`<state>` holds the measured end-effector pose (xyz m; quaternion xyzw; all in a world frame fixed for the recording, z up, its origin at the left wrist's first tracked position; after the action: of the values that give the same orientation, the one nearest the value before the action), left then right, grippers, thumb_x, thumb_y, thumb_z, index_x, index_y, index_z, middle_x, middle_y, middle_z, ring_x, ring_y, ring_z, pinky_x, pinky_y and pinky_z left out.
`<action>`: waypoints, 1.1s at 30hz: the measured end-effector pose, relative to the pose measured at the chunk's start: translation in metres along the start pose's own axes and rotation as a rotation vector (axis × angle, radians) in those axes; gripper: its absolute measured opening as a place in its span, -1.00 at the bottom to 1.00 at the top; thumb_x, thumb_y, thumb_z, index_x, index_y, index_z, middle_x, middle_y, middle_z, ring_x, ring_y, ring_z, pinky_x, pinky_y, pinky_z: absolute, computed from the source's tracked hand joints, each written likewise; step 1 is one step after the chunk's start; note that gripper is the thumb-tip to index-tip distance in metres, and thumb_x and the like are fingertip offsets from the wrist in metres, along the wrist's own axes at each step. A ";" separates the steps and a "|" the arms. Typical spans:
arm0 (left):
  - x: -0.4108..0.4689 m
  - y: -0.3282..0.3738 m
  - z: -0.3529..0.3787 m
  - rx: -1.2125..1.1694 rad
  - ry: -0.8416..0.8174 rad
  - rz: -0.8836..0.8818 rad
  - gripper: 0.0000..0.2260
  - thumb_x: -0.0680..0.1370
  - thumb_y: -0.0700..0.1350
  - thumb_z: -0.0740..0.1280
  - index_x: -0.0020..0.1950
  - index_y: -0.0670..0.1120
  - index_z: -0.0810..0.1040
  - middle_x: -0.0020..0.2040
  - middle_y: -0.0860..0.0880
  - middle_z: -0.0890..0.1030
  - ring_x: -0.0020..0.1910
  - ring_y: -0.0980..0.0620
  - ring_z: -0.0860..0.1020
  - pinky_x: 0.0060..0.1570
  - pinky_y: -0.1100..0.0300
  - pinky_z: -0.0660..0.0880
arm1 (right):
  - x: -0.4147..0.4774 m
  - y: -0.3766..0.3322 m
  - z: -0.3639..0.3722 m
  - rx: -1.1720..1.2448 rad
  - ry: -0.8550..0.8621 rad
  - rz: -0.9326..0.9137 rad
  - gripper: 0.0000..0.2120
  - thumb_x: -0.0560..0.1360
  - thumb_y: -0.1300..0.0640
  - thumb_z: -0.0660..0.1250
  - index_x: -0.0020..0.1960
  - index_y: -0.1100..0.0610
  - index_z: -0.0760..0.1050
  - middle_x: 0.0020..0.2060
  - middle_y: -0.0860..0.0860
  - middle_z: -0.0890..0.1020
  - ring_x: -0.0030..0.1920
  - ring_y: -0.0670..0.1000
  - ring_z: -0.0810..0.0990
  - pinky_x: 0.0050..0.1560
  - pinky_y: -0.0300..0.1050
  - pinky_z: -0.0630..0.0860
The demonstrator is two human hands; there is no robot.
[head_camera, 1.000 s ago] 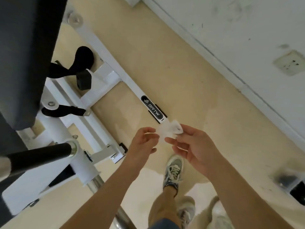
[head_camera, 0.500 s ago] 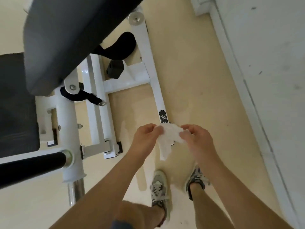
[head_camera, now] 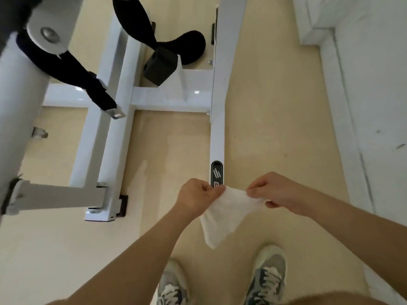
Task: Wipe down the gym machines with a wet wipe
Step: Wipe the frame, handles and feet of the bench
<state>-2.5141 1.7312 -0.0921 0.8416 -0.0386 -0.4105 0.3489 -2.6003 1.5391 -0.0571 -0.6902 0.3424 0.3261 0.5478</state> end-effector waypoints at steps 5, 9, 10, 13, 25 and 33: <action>0.073 -0.029 0.034 0.104 0.072 0.194 -0.59 0.53 0.14 0.33 -0.42 -0.05 0.37 -0.47 0.10 0.41 -0.48 0.19 0.37 -0.41 0.30 0.28 | 0.087 0.035 0.007 0.113 0.069 -0.093 -0.83 0.57 0.24 0.29 -0.18 0.19 0.56 -0.31 0.07 0.45 -0.30 0.00 0.39 -0.39 -0.22 0.38; 0.125 -0.043 0.044 0.276 0.158 0.239 -0.62 0.57 0.22 0.19 -0.23 -0.06 0.41 -0.24 -0.02 0.55 -0.22 -0.03 0.52 -0.27 0.13 0.36 | 0.158 0.047 0.017 0.027 0.359 -0.251 -0.78 0.54 0.24 0.30 -0.28 0.13 0.52 -0.35 0.03 0.48 -0.31 0.02 0.42 -0.28 -0.11 0.39; 0.133 -0.047 0.045 0.271 0.184 0.240 -0.65 0.57 0.22 0.19 -0.22 -0.03 0.39 -0.23 -0.01 0.54 -0.19 -0.04 0.52 -0.25 0.12 0.38 | 0.170 0.050 0.021 -0.082 0.431 -0.288 -0.83 0.53 0.24 0.29 -0.22 0.11 0.54 -0.29 0.02 0.53 -0.24 0.05 0.48 -0.21 -0.11 0.41; 0.136 -0.061 0.044 0.291 0.384 0.288 -0.70 0.53 0.23 0.26 0.03 0.01 0.42 -0.03 0.04 0.47 0.01 0.02 0.45 -0.03 0.06 0.43 | 0.179 0.055 0.037 -0.484 0.644 -0.432 -0.65 0.55 0.15 0.27 0.32 0.12 0.44 0.25 0.14 0.45 0.25 0.12 0.43 0.23 -0.07 0.37; 0.115 -0.066 0.082 0.000 0.198 0.151 -0.62 0.63 0.08 0.16 0.39 -0.07 0.33 0.17 -0.08 0.60 0.09 -0.06 0.56 0.02 0.16 0.46 | 0.153 0.088 0.125 -0.289 0.363 -0.610 -0.32 0.63 0.09 0.10 0.54 0.07 -0.30 0.55 -0.01 -0.08 0.54 -0.08 -0.06 0.38 -0.44 -0.06; 0.095 -0.089 0.102 -0.341 0.028 0.077 -0.53 0.65 0.12 0.06 0.56 0.11 0.09 0.37 0.00 0.48 0.25 0.09 0.50 0.16 0.33 0.41 | 0.154 0.104 0.117 -0.628 0.362 -0.692 -0.28 0.50 -0.32 -0.30 0.53 0.04 -0.34 0.52 -0.02 -0.26 0.53 -0.06 -0.28 0.53 -0.13 -0.14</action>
<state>-2.5439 1.7088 -0.2532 0.7738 0.0042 -0.3855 0.5026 -2.6097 1.6185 -0.2616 -0.9405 0.0681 0.0874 0.3212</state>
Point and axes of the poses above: each hand's wrist, its own x-axis towards the middle knuckle, its own z-axis out of the palm, y = z × x, the point moved 2 cm from there along x, towards the middle knuckle
